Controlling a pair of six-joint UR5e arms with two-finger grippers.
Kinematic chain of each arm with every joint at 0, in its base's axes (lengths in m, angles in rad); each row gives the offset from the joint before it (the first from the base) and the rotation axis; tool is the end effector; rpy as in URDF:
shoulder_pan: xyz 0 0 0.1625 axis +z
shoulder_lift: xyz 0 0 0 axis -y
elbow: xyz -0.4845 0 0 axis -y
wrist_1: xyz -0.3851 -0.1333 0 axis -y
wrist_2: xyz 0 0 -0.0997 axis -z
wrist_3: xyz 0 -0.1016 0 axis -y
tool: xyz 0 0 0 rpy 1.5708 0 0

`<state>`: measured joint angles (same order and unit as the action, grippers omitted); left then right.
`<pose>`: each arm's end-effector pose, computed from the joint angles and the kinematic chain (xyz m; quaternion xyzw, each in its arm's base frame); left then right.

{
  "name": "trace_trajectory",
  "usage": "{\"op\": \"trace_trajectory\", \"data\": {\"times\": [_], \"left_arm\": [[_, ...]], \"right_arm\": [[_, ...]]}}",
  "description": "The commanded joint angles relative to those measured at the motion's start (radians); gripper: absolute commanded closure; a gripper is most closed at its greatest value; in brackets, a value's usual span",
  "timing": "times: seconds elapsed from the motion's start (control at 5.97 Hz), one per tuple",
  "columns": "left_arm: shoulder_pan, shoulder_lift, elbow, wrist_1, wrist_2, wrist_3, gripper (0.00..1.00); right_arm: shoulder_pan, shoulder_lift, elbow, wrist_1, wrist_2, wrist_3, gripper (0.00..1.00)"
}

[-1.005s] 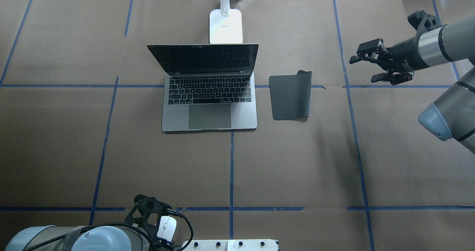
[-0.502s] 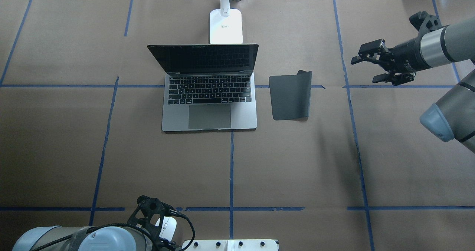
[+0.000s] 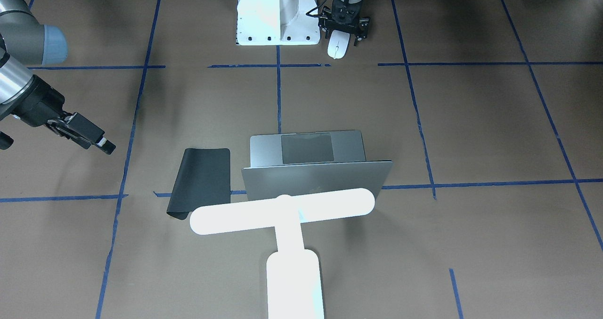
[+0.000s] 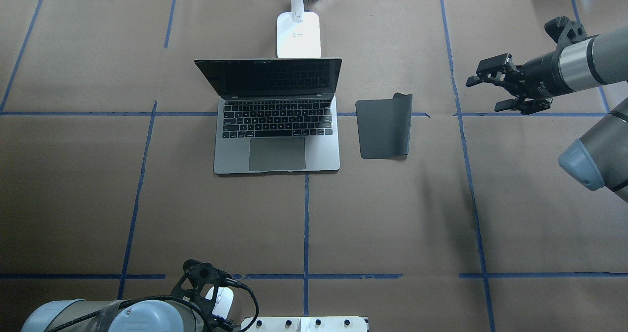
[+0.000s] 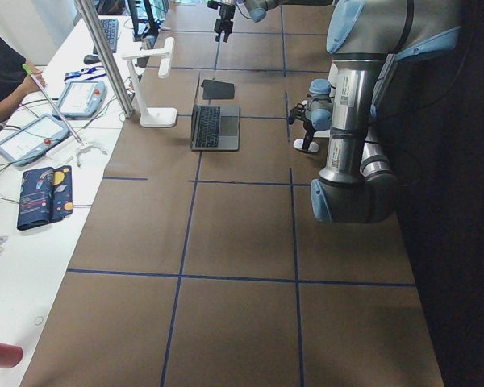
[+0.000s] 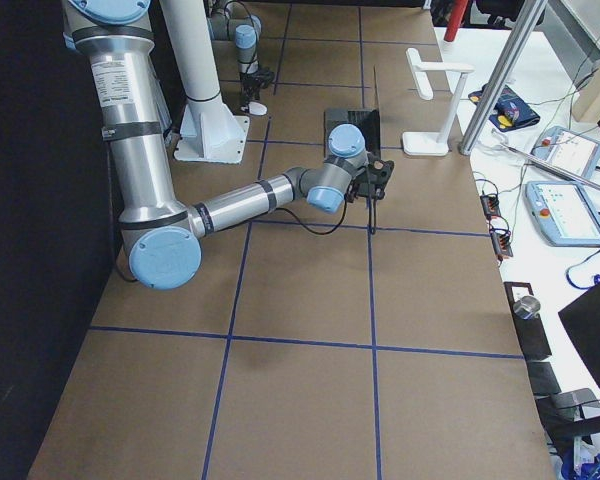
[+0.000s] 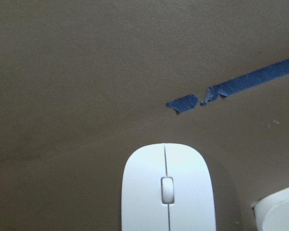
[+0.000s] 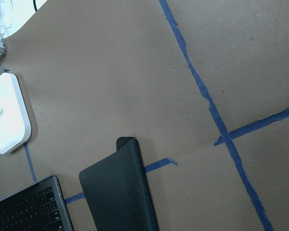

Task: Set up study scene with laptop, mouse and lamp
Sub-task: 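Grasp the white mouse near the robot with the left gripper and lift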

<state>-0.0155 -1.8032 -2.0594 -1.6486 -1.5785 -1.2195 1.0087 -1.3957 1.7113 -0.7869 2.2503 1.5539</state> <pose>0.5411 -0.1409 0.3792 0.0674 0.3830 0.1554 0.9081 -0.2430 -0.5161 0.4671 -0.0059 -0.5687 0.2294 0.7899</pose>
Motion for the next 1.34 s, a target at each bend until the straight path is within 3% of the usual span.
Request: {"op": "trace_trajectory", "data": {"times": [0.0,0.33,0.5,0.67,0.84,1.17], "left_arm": [[0.0,-0.034,0.031,0.001,0.0,0.0,0.04],[-0.009,-0.025,0.021,0.003,-0.003,0.002,0.71],[-0.014,-0.018,0.013,0.004,-0.003,-0.001,0.96],[-0.02,-0.018,-0.005,0.01,0.0,-0.003,1.0],[-0.04,-0.019,-0.061,0.016,0.002,-0.005,1.0],[-0.095,-0.062,-0.076,0.015,0.002,0.0,1.0]], "right_arm": [[-0.001,-0.002,-0.001,0.0,0.0,0.0,0.0],[-0.001,0.0,-0.001,0.0,0.0,0.0,0.0],[-0.001,0.0,-0.001,0.0,0.0,0.0,0.0],[-0.001,0.0,-0.001,0.0,0.0,0.0,0.0],[0.001,-0.002,0.001,0.0,0.0,0.0,0.0],[0.004,-0.015,0.016,0.0,0.003,0.0,0.0]]}}
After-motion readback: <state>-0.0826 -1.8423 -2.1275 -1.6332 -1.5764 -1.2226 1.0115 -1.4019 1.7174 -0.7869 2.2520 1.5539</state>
